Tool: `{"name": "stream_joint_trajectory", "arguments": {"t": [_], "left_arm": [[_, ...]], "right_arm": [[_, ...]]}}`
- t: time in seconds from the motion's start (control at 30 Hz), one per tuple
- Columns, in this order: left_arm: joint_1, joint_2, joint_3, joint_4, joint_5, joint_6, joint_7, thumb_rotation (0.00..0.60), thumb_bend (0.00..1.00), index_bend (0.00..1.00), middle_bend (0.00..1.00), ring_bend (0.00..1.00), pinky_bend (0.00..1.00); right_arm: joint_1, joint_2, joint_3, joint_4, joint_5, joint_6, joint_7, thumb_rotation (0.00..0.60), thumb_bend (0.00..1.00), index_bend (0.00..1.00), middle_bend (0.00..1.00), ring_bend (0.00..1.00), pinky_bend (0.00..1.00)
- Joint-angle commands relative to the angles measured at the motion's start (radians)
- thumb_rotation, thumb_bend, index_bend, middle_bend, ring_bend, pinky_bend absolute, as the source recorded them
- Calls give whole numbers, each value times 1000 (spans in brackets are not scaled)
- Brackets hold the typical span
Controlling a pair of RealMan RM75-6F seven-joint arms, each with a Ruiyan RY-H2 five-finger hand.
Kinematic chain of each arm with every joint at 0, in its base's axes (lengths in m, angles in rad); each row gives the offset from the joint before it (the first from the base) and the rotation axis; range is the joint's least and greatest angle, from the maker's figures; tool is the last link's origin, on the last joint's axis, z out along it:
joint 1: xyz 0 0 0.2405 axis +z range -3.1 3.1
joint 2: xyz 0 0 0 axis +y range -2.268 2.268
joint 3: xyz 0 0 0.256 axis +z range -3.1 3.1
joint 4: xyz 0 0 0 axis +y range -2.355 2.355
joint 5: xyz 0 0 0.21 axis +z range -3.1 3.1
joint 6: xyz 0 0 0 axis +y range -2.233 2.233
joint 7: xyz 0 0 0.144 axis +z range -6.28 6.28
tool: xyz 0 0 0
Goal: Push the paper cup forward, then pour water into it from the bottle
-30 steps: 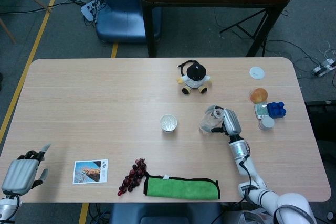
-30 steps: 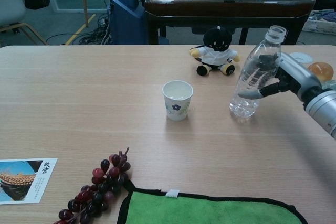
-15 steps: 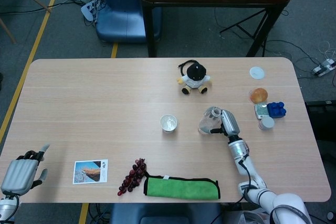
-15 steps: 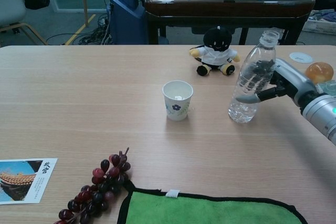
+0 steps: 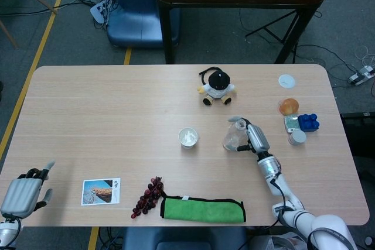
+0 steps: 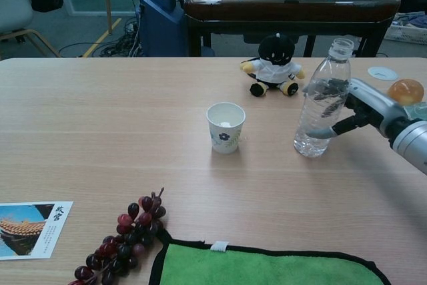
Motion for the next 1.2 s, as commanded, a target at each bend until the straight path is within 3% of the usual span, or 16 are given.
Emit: {"name": "stream_joint_trajectory", "arguments": {"t": [0.03,0.33,0.47,0.87,1.2], "left_arm": [[0,-1,0,1,-1,0,2,600,375,121,398,252,411],[-1,-5,1,7,14,5,-12,600,375,132,398,250,411],[1,-20,3,45,62,36,-61,600,375,194,398,252,420],[-1,-57,-13,87,61,48,-69,600,375,212,397,241,441],[-21,-77,-41,94,38,34,-54,600,375,212,397,241,447]], "right_arm": [[-5,28,-6,-32,-5,0,-18,600,0,205,187,150,316],[-42,138,-20,-185,-17,50,-163,600,0,189,175,132,302],[-79,224,-34,-312,-22,83,-239,600,0,189,175,125,302],[-213,459,-76,-637,-26,222,-540,600,0,189,175,121,302],[-340,527,-99,-715,-31,378,-703,600,0,189,161,121,301]]}}
